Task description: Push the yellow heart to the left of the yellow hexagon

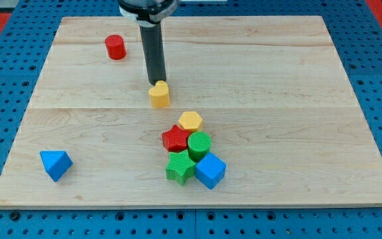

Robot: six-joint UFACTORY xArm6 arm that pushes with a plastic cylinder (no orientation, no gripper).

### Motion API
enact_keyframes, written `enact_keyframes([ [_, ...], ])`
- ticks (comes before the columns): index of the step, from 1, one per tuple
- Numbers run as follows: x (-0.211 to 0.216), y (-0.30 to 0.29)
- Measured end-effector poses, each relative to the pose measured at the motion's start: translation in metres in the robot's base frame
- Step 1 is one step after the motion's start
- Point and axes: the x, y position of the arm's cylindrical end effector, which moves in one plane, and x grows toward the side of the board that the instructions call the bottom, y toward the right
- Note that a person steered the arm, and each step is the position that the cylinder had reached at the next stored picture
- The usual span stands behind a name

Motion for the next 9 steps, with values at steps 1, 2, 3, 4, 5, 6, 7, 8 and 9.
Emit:
enact_keyframes([
  [1, 0.022, 0.0],
  [2, 0.003, -0.027],
  [3, 0.027, -0.031],
  [4, 0.062, -0.013],
  [5, 0.083, -0.011],
  [6, 0.084, -0.015],
  [7, 0.052, -0.035],
  [8, 0.026, -0.022],
  [9, 0.049, -0.007],
])
